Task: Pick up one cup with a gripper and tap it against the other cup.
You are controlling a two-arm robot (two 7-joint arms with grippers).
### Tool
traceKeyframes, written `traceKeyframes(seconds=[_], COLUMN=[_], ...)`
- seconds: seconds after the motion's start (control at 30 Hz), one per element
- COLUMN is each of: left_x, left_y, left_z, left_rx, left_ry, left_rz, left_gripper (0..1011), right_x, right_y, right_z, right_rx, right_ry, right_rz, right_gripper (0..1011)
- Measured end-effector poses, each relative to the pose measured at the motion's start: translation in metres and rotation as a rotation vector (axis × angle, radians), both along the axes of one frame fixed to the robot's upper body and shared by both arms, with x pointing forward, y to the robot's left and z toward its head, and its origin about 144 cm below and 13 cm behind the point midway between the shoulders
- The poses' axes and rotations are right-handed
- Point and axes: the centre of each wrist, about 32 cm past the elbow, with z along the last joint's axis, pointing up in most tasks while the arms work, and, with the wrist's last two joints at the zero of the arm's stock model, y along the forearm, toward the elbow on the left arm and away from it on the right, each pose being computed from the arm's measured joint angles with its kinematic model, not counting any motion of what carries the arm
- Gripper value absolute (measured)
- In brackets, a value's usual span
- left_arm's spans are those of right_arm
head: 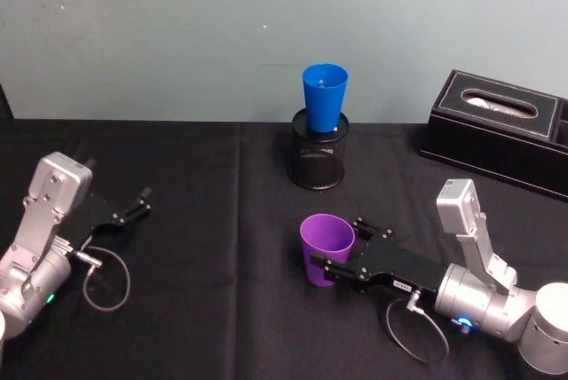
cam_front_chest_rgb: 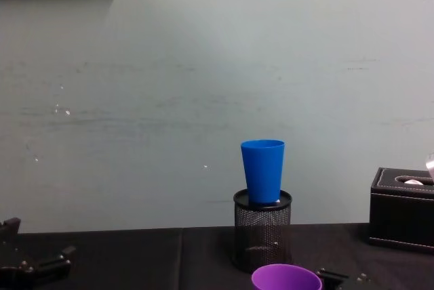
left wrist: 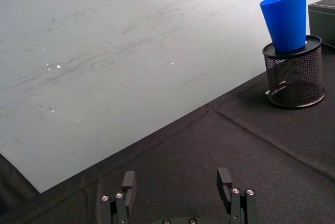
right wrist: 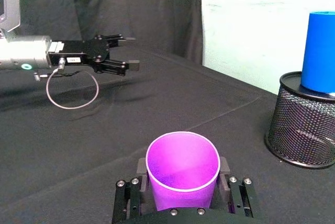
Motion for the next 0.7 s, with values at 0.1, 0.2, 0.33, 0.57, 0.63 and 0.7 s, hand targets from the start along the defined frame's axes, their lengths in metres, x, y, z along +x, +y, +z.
traceKeyframes(seconds=[0.1,0.2,0.33,0.57,0.63,0.7], left_x=[0.0,0.0,0.0,0.0,0.0,0.0], left_y=[0.0,0.0,0.0,0.0,0.0,0.0], left_z=[0.0,0.0,0.0,0.0,0.0,0.0], left_rx=[0.0,0.0,0.0,0.0,0.0,0.0], left_ry=[0.0,0.0,0.0,0.0,0.0,0.0], left_rz=[0.0,0.0,0.0,0.0,0.0,0.0], left_gripper=[1011,1011,1011,1012,1012,1011], right_x=[-0.0001,-0.0001,-0.0001,-0.0001,-0.0002,-0.0001], right_y=[0.0,-0.0001,-0.0002,-0.0002,-0.0002,-0.0002], right_z=[0.0,0.0,0.0002,0.0002,0.0002,0.0002], right_rx=[0.0,0.0,0.0,-0.001,-0.001,-0.001], right_ry=[0.0,0.0,-0.001,-0.001,-0.001,-0.001], right_rz=[0.0,0.0,0.001,0.001,0.001,0.001], right_gripper=[756,746,734,729,729,729])
